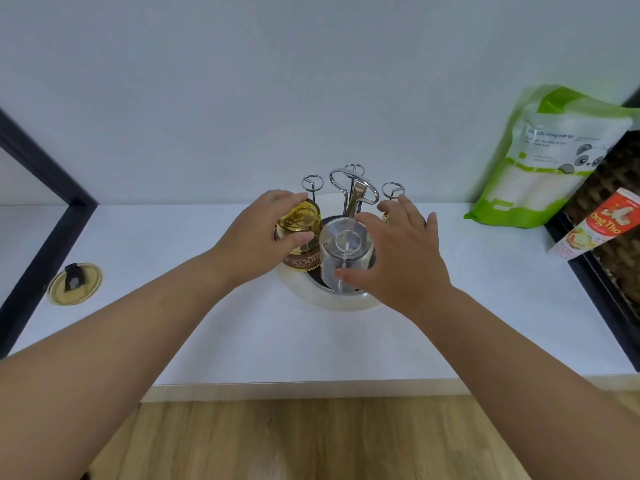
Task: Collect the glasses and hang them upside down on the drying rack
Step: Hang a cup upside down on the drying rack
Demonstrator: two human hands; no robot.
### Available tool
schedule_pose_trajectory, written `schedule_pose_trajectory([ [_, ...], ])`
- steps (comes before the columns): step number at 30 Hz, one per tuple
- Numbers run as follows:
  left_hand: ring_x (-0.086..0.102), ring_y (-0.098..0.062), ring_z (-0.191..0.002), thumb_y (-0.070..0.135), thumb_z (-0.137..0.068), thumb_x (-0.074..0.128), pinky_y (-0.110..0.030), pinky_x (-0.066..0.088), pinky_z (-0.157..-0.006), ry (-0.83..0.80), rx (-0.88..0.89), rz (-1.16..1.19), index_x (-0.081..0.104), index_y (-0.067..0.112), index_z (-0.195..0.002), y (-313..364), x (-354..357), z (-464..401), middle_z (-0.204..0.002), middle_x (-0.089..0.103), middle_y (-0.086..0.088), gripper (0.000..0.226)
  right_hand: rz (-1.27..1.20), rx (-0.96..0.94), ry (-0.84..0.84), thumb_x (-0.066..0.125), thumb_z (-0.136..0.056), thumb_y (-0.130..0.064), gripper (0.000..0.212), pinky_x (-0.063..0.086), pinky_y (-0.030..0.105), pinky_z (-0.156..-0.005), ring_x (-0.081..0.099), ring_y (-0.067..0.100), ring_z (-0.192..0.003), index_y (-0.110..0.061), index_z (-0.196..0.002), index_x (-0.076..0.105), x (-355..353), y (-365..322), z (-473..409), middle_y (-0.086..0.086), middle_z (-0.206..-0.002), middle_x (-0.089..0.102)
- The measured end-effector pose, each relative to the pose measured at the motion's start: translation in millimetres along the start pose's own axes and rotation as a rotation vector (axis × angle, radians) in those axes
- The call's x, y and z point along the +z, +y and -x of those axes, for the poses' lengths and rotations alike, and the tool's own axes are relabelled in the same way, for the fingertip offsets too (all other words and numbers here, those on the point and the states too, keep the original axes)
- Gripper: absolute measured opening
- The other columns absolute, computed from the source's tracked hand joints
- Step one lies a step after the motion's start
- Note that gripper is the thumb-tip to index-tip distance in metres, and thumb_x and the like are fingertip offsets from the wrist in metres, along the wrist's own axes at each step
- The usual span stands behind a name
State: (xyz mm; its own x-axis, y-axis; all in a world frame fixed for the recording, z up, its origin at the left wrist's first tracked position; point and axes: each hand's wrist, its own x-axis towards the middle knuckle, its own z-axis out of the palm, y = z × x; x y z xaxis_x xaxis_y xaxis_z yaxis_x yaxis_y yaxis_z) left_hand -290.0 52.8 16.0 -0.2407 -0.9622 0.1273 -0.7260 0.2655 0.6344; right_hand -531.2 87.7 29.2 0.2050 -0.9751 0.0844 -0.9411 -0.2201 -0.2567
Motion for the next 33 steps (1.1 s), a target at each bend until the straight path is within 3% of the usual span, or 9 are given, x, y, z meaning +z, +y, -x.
schedule_pose_trajectory([
  [5,0.052,-0.011,-0.128,0.041,-0.091,0.074,-0.039,0.047,-0.108,0.017,-0.017,0.031,0.050,0.031,-0.149,-1,3,3,-0.143,0.051,0.008,0.063,-0.012,0.003,-0.015,0.067,-0.065,-0.079,0.093,0.010,0.067,-0.123,0.015,0.031,-0.158,-0.032,-0.145,0.053,-1,2,-1,0.007,-0.156,0.042],
  [15,0.049,-0.011,-0.132,0.040,-0.093,0.072,-0.040,0.047,-0.109,0.029,-0.029,0.058,0.048,0.030,-0.149,4,7,8,-0.148,0.050,0.008,0.063,-0.023,0.005,-0.008,0.047,-0.059,-0.088,0.102,0.009,0.069,-0.122,0.013,0.031,-0.159,-0.034,-0.145,0.051,-2,2,1,0.007,-0.160,0.039],
  [21,0.043,-0.014,-0.141,0.041,-0.093,0.071,-0.046,0.042,-0.113,0.010,-0.044,0.068,0.044,0.030,-0.152,7,8,13,-0.156,0.044,0.005,0.066,-0.033,0.008,-0.021,0.067,-0.066,-0.085,0.098,0.006,0.069,-0.122,0.009,0.030,-0.160,-0.034,-0.148,0.047,-3,-1,2,0.007,-0.164,0.035],
  [28,0.028,-0.014,-0.151,0.044,-0.096,0.067,-0.041,0.029,-0.121,0.001,-0.081,0.033,0.039,0.031,-0.156,18,3,19,-0.166,0.030,0.006,0.067,-0.035,0.010,-0.010,0.068,-0.066,-0.085,0.097,0.007,0.069,-0.122,0.010,0.029,-0.160,-0.035,-0.147,0.048,-8,-1,6,0.007,-0.163,0.035],
  [33,0.026,-0.013,-0.151,0.048,-0.099,0.059,-0.041,0.027,-0.122,0.038,-0.091,0.005,0.042,0.033,-0.154,20,-4,26,-0.165,0.033,0.009,0.060,-0.072,0.014,-0.025,0.068,-0.068,-0.084,0.098,0.006,0.068,-0.123,0.009,0.027,-0.160,-0.034,-0.149,0.047,-20,-2,15,0.006,-0.164,0.035],
])
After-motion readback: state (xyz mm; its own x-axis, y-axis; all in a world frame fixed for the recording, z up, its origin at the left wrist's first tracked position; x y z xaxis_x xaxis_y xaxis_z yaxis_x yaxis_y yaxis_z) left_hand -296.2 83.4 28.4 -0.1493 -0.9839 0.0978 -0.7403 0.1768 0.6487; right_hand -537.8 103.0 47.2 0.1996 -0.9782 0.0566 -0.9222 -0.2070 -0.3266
